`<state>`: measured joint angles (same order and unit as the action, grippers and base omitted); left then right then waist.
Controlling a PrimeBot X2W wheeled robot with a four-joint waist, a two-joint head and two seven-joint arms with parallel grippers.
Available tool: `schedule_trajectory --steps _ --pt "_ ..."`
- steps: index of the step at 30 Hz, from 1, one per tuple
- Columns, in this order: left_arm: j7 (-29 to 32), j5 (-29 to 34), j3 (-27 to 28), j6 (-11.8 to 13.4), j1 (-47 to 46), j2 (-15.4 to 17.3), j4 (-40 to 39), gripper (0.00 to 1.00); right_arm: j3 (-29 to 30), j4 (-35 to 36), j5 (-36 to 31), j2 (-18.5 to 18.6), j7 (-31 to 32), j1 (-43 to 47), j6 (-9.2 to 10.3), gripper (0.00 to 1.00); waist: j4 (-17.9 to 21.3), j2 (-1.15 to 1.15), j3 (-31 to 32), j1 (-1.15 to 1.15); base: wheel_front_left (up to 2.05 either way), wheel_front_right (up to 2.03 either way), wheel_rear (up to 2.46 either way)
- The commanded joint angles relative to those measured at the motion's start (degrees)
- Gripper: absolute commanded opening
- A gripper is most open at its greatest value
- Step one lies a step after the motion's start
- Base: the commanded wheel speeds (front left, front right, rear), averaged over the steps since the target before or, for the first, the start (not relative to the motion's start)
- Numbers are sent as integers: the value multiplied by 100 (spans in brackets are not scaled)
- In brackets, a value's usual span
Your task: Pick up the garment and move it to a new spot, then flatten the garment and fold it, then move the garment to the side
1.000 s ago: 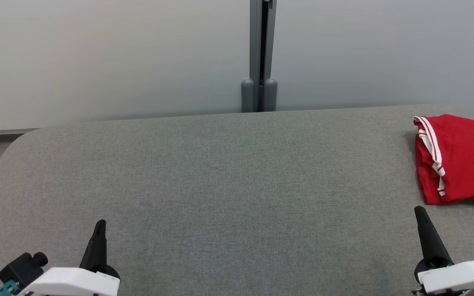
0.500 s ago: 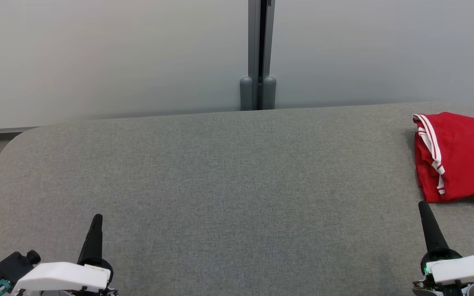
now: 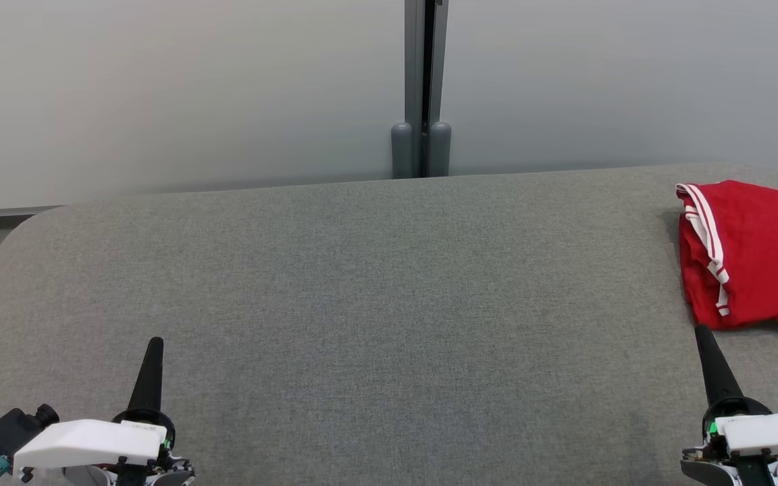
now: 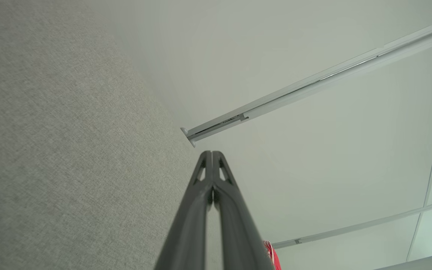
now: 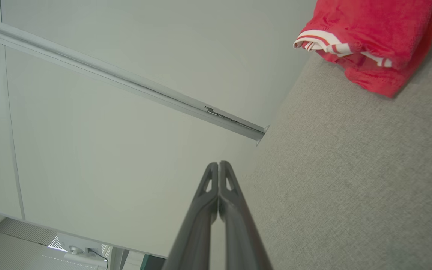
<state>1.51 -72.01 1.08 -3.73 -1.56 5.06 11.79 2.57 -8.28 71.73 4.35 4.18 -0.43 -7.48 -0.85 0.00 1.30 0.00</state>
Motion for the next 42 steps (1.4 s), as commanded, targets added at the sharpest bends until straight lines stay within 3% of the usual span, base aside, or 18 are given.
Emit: schedule_trajectory --steps 1,42 --pt "28 -157 64 -57 -137 23 -14 0 17 -4 161 23 29 -141 -2 0 3 0 -5 0 0 0 0" --pt "430 -1854 475 -357 -472 -157 205 0 228 -517 1962 -30 111 -554 -2 0 73 0 -127 0 0 0 0"
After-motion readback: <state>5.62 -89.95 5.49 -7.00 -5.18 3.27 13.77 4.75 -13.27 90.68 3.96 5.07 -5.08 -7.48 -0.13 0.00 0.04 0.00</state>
